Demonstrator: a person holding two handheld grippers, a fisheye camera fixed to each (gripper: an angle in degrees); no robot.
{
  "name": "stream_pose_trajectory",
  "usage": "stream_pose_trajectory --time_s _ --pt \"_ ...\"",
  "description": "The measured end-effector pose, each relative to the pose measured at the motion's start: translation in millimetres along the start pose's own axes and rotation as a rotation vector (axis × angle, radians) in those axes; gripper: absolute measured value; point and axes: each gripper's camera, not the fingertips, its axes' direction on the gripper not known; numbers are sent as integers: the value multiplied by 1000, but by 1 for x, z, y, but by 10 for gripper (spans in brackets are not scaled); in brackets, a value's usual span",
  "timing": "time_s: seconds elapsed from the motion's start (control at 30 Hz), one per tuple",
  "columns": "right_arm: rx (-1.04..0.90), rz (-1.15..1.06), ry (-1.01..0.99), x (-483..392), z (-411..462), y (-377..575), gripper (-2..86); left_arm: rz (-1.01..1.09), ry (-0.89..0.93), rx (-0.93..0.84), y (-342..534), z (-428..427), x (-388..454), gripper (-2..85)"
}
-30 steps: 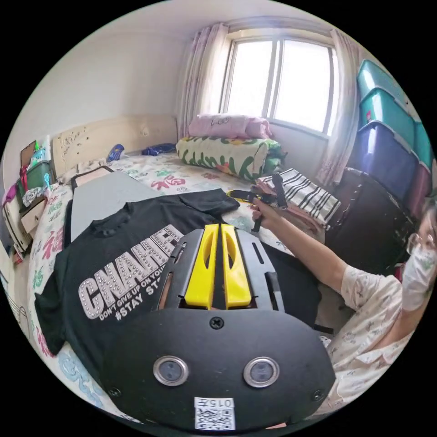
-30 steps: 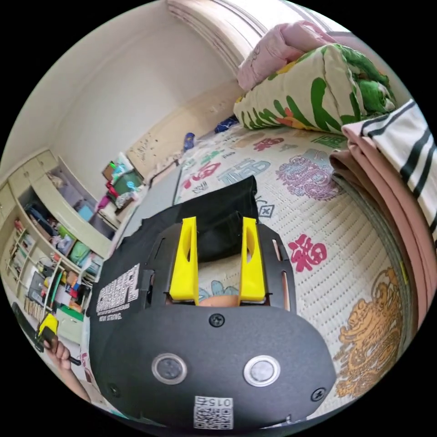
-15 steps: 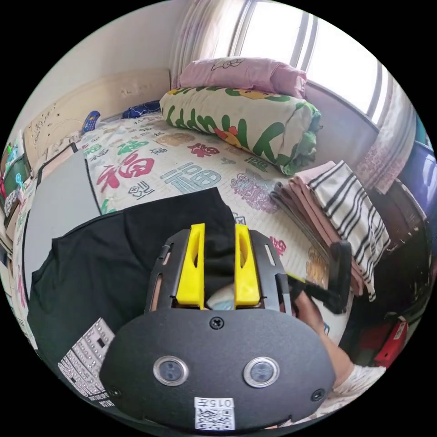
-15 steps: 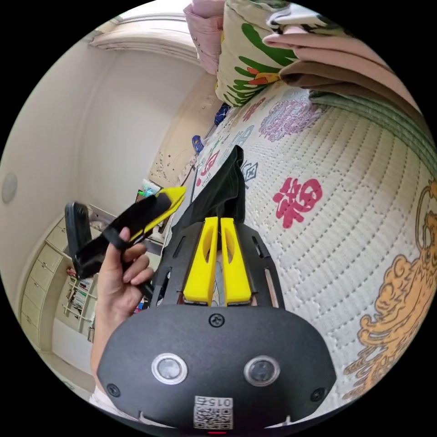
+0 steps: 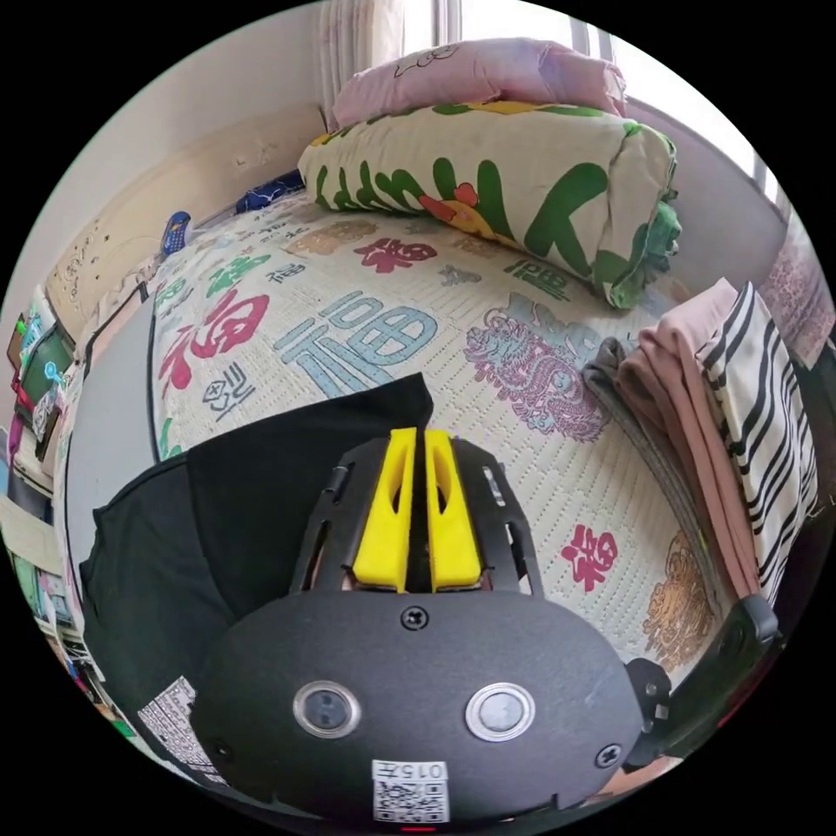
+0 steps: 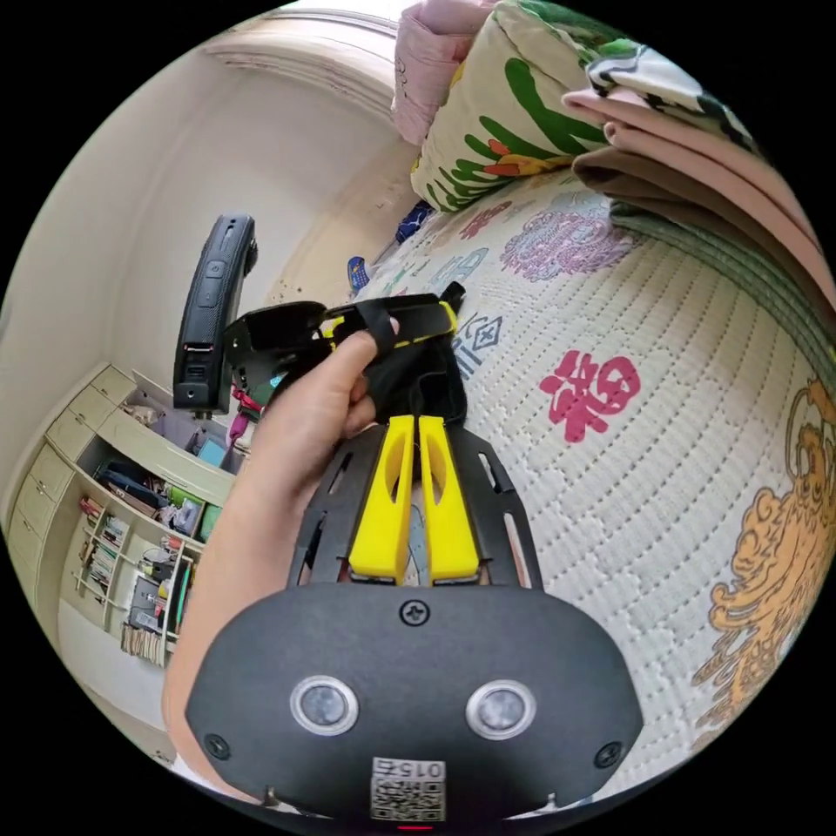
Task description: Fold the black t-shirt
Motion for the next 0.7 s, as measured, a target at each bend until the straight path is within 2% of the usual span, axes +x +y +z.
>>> stream_pose_trajectory --time_s 0.1,0.17,0.27,0.4,0.5,0.57,0.7 --pt "89 -58 -24 -11 -13 28 -8 -46 16 166 9 -61 -44 6" --pt "117 -233 -72 -39 -21 53 -8 -154 132 336 35 -125 -104 2" --pt "73 -481 -143 -85 -20 90 -8 -257 175 492 95 -196 -183 1" --pt "-50 -718 -241 -123 0 140 -7 -413 286 579 190 -250 -275 6" --pt "-246 -857 -309 -142 24 176 -5 -510 269 601 262 -278 -324 28" --pt "-365 -981 -268 -151 41 207 -3 -583 286 571 302 -292 -354 61" --pt "-392 -1083 -206 -149 47 240 2 -626 304 612 348 -312 -383 76"
